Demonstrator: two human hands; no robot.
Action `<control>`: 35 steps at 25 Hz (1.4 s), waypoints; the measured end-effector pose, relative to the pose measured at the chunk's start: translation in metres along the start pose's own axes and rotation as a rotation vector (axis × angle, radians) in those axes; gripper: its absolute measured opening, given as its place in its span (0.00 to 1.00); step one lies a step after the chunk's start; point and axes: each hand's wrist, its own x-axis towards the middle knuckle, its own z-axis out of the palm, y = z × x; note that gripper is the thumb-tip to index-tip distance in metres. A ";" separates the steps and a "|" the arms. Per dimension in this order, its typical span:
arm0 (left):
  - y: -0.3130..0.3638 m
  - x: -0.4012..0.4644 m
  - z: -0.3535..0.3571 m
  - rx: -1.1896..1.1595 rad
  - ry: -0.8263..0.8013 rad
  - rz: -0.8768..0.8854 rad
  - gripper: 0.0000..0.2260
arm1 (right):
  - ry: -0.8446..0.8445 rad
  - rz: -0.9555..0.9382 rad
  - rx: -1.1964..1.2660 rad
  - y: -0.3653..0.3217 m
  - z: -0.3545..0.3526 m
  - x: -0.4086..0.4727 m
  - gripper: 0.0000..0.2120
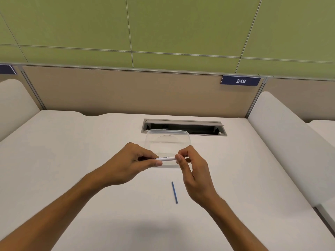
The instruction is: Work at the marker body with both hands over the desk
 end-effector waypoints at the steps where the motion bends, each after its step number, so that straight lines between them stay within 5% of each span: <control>1: 0.000 0.000 -0.001 0.008 0.006 -0.003 0.10 | -0.011 0.012 0.014 0.000 -0.001 0.000 0.08; 9: 0.010 -0.006 0.003 0.585 0.215 0.248 0.08 | -0.005 0.221 0.203 -0.008 0.001 0.003 0.22; 20: -0.001 -0.002 -0.005 0.224 0.115 0.096 0.11 | -0.075 0.074 0.086 -0.006 -0.003 0.000 0.07; 28: 0.012 -0.005 -0.002 0.632 0.186 0.245 0.08 | -0.004 0.272 0.209 -0.008 0.000 0.004 0.21; 35: 0.008 -0.006 -0.001 0.566 0.151 0.190 0.11 | -0.096 0.271 0.246 -0.007 -0.005 0.004 0.14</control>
